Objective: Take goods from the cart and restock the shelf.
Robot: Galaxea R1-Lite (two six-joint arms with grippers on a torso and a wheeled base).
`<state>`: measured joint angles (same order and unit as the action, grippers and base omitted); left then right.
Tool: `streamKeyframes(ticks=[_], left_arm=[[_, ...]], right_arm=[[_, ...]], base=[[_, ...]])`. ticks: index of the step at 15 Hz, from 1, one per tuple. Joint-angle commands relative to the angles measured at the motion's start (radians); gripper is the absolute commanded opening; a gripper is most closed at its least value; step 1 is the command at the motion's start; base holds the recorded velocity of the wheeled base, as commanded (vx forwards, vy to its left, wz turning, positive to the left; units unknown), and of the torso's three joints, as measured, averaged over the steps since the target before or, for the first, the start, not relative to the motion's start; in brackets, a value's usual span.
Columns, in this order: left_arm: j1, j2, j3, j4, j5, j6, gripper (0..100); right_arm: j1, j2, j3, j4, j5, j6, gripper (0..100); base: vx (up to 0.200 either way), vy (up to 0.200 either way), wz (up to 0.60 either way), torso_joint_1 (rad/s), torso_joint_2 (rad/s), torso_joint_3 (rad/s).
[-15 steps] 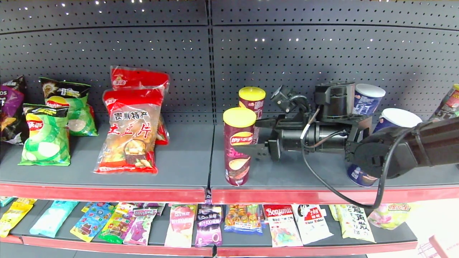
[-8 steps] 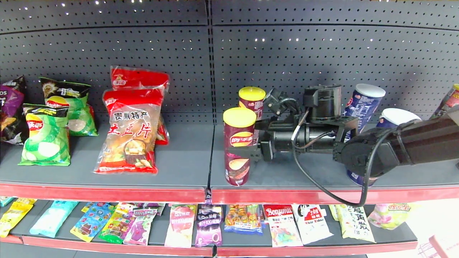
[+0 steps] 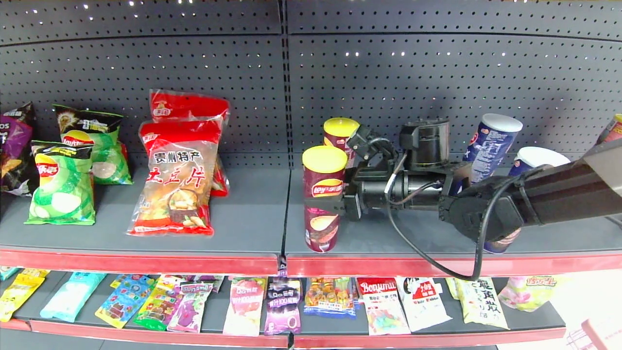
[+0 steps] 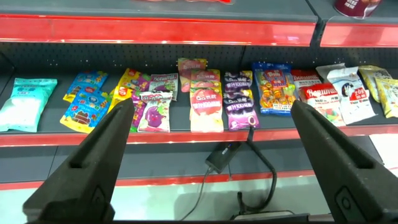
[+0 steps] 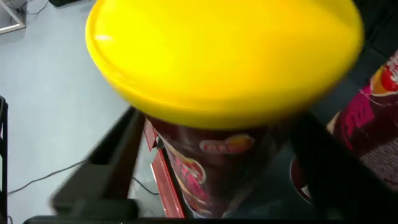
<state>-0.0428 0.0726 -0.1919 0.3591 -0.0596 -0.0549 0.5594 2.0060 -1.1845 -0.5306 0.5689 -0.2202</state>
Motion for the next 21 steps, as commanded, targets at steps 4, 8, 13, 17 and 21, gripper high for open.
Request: streamKeyframes(ticks=[4,8,13,17,21], left_arm=[[0.000,0.001,0.000,0.000,0.001,0.000,100],[0.000,0.003,0.000,0.000,-0.002,0.000,100],[0.000,0.003,0.000,0.000,-0.002,0.000,100],[0.000,0.003,0.000,0.000,-0.002,0.000,100],[0.000,0.003,0.000,0.000,-0.003,0.000,100]], right_arm=[[0.007,-0.009,0.011,-0.002,-0.003,-0.001,0],[-0.004,-0.065,0.055,-0.002,-0.021,-0.001,0],[-0.049,-0.084,0.100,-0.006,-0.009,-0.008,0],[-0.064,-0.087,0.115,-0.006,0.020,-0.010,0],[-0.070,-0.085,0.117,-0.006,0.028,-0.010,0]], base=[[0.000,0.000,0.00,0.000,0.00,0.000],[0.000,0.000,0.00,0.000,0.00,0.000],[0.000,0.000,0.00,0.000,0.00,0.000],[0.000,0.000,0.00,0.000,0.00,0.000],[0.000,0.000,0.00,0.000,0.00,0.000]])
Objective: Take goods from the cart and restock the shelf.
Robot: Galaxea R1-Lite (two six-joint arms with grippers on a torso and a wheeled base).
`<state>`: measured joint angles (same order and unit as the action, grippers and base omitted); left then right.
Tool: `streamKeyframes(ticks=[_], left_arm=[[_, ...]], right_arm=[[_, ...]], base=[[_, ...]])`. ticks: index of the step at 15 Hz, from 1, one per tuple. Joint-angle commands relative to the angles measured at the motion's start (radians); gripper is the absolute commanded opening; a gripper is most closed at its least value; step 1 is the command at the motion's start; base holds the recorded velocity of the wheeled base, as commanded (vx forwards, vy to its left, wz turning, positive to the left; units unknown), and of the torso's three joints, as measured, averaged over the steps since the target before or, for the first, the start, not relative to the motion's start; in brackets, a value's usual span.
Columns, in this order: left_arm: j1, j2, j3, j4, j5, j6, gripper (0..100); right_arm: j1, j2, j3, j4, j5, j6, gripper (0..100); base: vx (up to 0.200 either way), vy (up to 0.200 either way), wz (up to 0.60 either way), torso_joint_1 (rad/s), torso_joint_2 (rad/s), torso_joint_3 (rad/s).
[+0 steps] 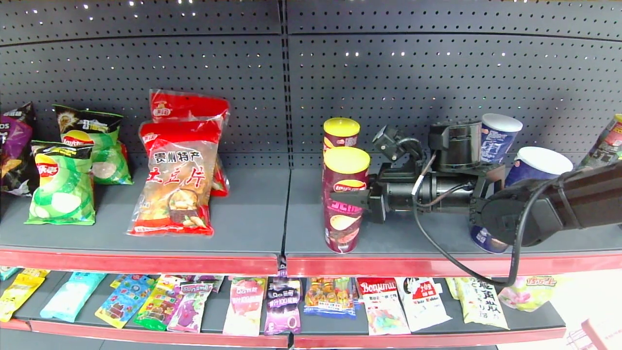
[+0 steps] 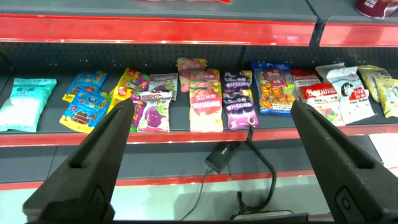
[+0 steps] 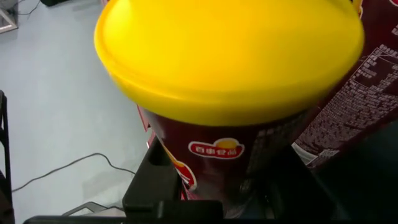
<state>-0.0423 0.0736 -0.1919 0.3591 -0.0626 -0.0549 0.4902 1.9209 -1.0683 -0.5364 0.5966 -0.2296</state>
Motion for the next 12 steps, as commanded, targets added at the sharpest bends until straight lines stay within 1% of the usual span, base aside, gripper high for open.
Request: streamKeyframes(ticks=[1,5,12], left_arm=[[-0.001,0.002,0.000,0.000,0.000,0.000,100],[-0.001,0.002,0.000,0.000,0.000,0.000,100],[-0.002,0.006,0.000,0.000,0.000,0.000,100]], right_arm=[[-0.001,0.006,-0.001,-0.002,0.000,-0.004,0],[-0.002,0.035,0.001,-0.051,0.000,-0.011,0],[-0.012,0.017,0.025,-0.051,0.006,-0.008,0]], base=[[0.000,0.000,0.00,0.000,0.00,0.000],[0.000,0.000,0.00,0.000,0.00,0.000],[0.000,0.000,0.00,0.000,0.00,0.000]])
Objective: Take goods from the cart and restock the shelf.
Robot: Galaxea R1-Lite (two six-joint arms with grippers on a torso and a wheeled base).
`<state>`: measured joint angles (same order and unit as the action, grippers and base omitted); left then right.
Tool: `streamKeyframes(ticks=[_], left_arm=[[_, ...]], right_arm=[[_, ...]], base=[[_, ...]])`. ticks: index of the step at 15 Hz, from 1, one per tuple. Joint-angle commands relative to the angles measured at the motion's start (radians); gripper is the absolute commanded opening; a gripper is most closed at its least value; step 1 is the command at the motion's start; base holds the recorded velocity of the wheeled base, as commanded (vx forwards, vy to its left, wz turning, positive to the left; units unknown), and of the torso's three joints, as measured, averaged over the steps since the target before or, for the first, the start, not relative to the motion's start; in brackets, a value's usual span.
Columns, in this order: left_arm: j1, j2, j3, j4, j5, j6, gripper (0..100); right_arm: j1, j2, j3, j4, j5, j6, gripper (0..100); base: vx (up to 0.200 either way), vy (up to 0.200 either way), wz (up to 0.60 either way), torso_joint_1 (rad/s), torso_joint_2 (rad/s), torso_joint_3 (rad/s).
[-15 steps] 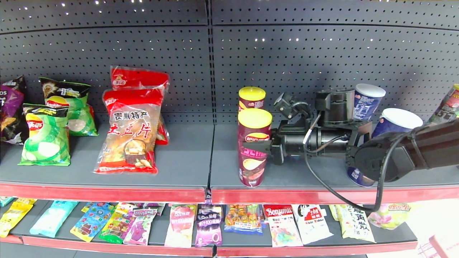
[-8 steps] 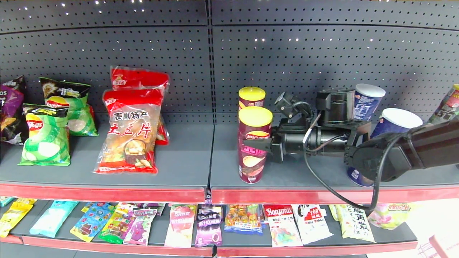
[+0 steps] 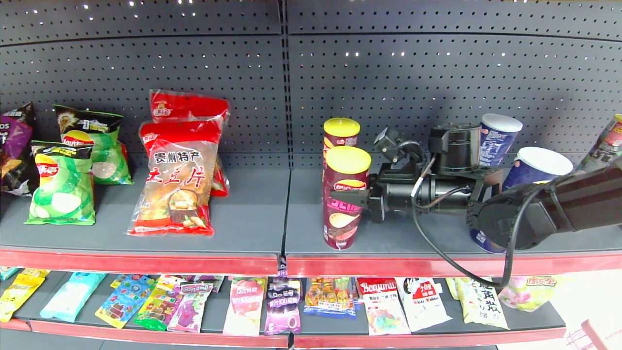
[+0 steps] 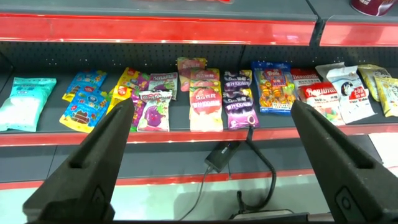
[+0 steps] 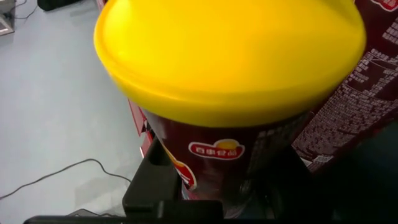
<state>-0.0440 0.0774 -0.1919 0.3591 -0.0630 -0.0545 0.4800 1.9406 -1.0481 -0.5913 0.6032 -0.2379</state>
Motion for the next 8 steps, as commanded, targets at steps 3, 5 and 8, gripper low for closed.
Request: streamKeyframes(ticks=[3,5,8], left_arm=[[0.000,0.002,0.000,0.000,0.000,-0.001,100],[0.000,0.002,0.000,0.000,0.000,-0.001,100],[0.000,0.002,0.000,0.000,0.000,-0.001,100]], right_arm=[[0.000,-0.003,0.007,0.004,0.000,0.002,0],[0.002,-0.003,0.003,0.004,0.000,0.003,0],[0.003,-0.015,0.013,0.004,0.000,0.006,0]], base=[[0.000,0.000,0.00,0.000,0.00,0.000],[0.000,0.000,0.00,0.000,0.00,0.000],[0.000,0.000,0.00,0.000,0.00,0.000]])
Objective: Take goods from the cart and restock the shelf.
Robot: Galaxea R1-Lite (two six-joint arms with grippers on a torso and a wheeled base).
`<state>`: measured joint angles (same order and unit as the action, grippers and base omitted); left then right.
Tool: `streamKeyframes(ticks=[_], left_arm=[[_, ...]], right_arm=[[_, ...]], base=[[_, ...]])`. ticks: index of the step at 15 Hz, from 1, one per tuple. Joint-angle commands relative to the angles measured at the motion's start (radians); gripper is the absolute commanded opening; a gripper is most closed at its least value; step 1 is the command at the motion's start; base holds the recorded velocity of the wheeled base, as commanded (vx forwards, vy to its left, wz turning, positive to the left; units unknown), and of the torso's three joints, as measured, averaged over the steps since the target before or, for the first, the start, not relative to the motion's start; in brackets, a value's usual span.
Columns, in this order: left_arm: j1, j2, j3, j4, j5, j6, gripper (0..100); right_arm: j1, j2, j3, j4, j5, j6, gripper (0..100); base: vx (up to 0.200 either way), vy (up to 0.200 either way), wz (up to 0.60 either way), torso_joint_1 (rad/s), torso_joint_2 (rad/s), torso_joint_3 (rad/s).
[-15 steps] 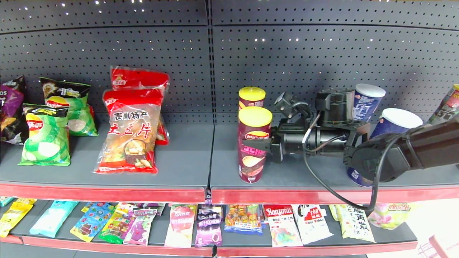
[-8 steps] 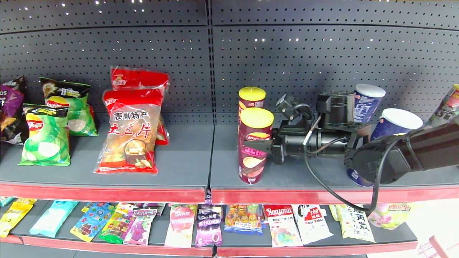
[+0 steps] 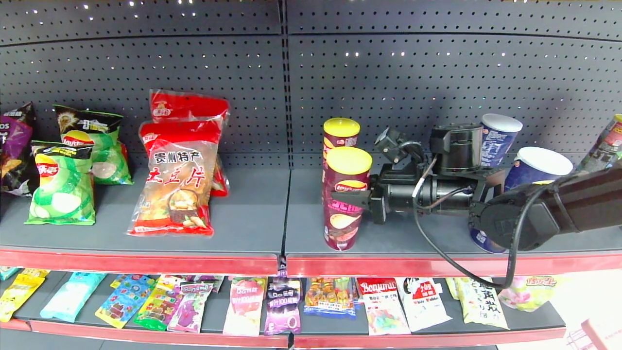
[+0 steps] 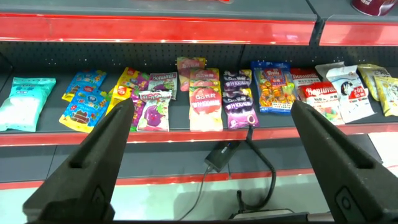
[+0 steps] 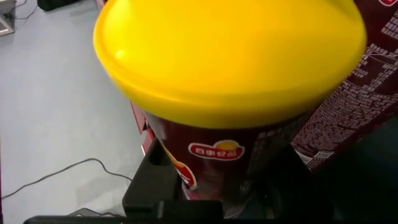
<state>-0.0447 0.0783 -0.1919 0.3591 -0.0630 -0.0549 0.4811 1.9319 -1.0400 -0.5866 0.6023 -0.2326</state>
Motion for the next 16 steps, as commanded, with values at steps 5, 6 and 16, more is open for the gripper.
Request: streamKeyframes(ticks=[5,6,16], left_arm=[[0.000,0.001,0.000,0.000,0.000,0.000,100],[0.000,-0.002,0.000,0.000,-0.001,0.000,100],[0.000,-0.003,0.000,0.000,-0.001,0.000,100]], right_arm=[[0.004,-0.014,0.023,-0.001,0.002,0.001,0],[0.004,-0.014,0.025,-0.001,0.001,-0.001,0],[-0.001,-0.045,0.041,0.001,-0.009,0.002,100]], base=[[0.000,0.000,0.00,0.000,0.00,0.000],[0.000,0.000,0.00,0.000,0.00,0.000],[0.000,0.000,0.00,0.000,0.00,0.000]])
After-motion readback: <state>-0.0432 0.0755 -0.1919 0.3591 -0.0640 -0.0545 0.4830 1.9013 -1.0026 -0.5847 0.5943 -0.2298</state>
